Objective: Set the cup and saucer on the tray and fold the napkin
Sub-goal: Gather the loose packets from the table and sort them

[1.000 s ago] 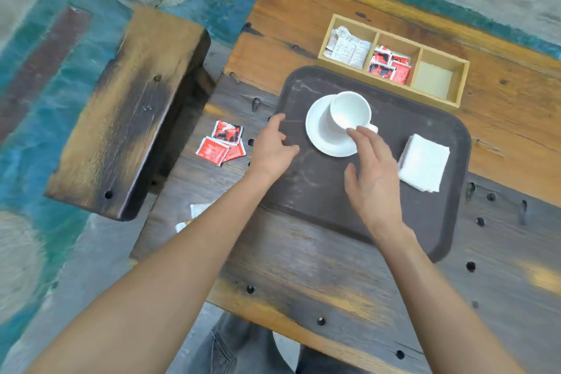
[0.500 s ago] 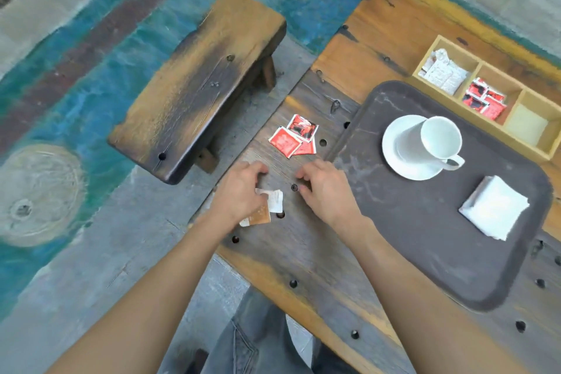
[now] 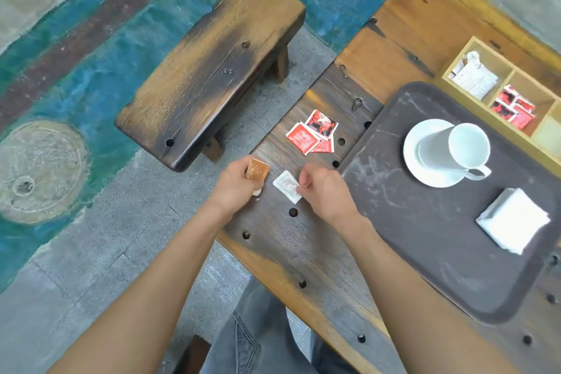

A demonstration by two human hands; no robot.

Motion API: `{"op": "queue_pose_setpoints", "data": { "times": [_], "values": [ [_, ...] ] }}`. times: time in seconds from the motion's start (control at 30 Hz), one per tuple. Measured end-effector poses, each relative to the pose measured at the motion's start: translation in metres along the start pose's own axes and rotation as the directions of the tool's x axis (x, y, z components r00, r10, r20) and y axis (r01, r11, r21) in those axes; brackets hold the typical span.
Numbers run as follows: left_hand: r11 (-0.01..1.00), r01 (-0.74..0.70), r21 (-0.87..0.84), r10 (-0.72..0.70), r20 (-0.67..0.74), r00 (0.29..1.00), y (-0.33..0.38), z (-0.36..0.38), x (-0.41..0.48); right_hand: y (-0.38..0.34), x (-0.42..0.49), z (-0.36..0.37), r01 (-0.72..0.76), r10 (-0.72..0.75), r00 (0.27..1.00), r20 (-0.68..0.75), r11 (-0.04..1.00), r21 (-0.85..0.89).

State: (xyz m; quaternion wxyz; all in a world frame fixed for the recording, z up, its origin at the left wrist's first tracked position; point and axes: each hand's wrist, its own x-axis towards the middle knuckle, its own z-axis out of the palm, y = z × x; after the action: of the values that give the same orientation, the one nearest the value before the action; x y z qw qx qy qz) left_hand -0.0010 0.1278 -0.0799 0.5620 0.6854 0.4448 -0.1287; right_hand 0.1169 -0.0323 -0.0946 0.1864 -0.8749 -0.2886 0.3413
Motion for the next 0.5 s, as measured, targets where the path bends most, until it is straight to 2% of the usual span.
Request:
{"op": "queue_pose_setpoints", "data": {
  "times": [0.03, 0.1, 0.17, 0.2, 0.27, 0.33, 0.4, 0.5],
  "values": [
    [0.987, 0.068, -0.143, -0.066, 0.022, 0.998, 0.005, 0.0, 0.001, 0.001, 0.0, -0.006, -0.064, 0.067, 0.998, -0.017, 0.99, 0.129],
    [0.943, 0.137, -0.302, -0.132, 0.036, 0.991, 0.013, 0.003, 0.005, 0.001, -0.001, -0.02, -0.135, 0.171, 0.984, -0.051, 0.902, 0.41],
    [0.899, 0.162, -0.406, -0.143, 0.076, 0.987, 0.019, 0.01, 0.009, -0.003, -0.001, -0.028, -0.118, 0.174, 0.984, -0.03, 0.776, 0.62],
    [0.867, 0.175, -0.466, -0.134, 0.12, 0.984, 0.022, 0.016, 0.011, -0.006, 0.0, -0.029, -0.103, 0.151, 0.988, -0.019, 0.753, 0.65],
    [0.811, 0.208, -0.547, -0.121, 0.191, 0.974, 0.027, 0.026, 0.012, -0.009, 0.001, -0.026, -0.073, 0.119, 0.992, -0.041, 0.805, 0.589],
    [0.798, 0.202, -0.568, -0.127, 0.17, 0.977, 0.028, 0.032, 0.014, -0.009, 0.003, -0.02, -0.045, 0.108, 0.988, -0.111, 0.887, 0.459],
    [0.807, 0.181, -0.562, -0.122, 0.141, 0.982, 0.029, 0.034, 0.014, -0.006, 0.005, -0.018, -0.025, 0.094, 0.984, -0.154, 0.915, 0.402],
    [0.869, 0.14, -0.475, -0.111, 0.09, 0.99, 0.028, 0.037, 0.014, 0.0, 0.007, -0.019, 0.056, -0.022, 0.995, -0.099, 0.933, 0.356]
  ]
}}
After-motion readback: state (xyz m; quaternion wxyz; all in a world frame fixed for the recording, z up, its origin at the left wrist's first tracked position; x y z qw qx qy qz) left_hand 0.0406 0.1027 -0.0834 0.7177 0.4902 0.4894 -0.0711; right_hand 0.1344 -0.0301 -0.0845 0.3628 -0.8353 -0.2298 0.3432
